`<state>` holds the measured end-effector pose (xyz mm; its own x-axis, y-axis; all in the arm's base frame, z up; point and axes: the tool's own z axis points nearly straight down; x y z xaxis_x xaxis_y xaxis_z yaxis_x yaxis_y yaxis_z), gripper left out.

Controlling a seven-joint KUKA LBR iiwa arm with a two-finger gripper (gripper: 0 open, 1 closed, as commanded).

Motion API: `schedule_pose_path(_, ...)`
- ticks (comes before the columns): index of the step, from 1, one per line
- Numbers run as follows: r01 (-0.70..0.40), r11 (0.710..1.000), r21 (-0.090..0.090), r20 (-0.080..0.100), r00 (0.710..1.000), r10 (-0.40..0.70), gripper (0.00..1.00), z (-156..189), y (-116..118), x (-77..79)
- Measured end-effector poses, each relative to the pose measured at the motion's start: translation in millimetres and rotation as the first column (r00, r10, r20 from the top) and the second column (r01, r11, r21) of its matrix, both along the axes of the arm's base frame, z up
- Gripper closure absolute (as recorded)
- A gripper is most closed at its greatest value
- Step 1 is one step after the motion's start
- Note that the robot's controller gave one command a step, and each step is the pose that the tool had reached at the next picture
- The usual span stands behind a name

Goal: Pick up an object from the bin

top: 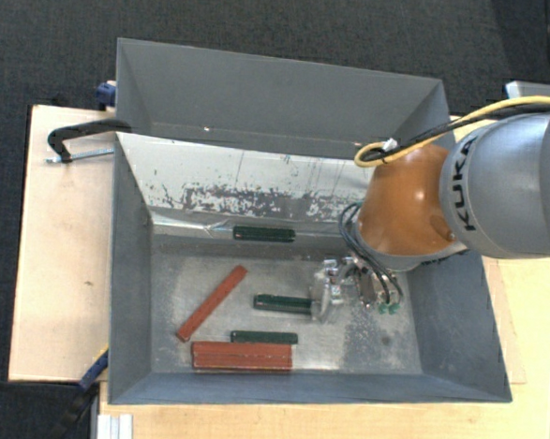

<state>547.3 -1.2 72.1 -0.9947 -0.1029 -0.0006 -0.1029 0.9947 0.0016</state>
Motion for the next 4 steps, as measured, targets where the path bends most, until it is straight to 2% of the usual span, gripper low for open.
schedule_pose_path(1, 0.000, 1.000, -0.001, 0.002, 1.000, 0.000, 0.00, -0.9, -0.2, 0.2)
schedule_pose_path(2, -0.001, 1.000, -0.001, 0.001, 1.000, 0.001, 1.00, -1.2, -0.1, -0.1)
schedule_pose_path(3, -0.001, 1.000, -0.001, 0.001, 1.000, 0.001, 0.00, -1.2, -0.1, -0.1)
schedule_pose_path(4, -0.001, 1.000, -0.001, 0.001, 1.000, 0.001, 0.00, -1.2, 0.0, -0.1)
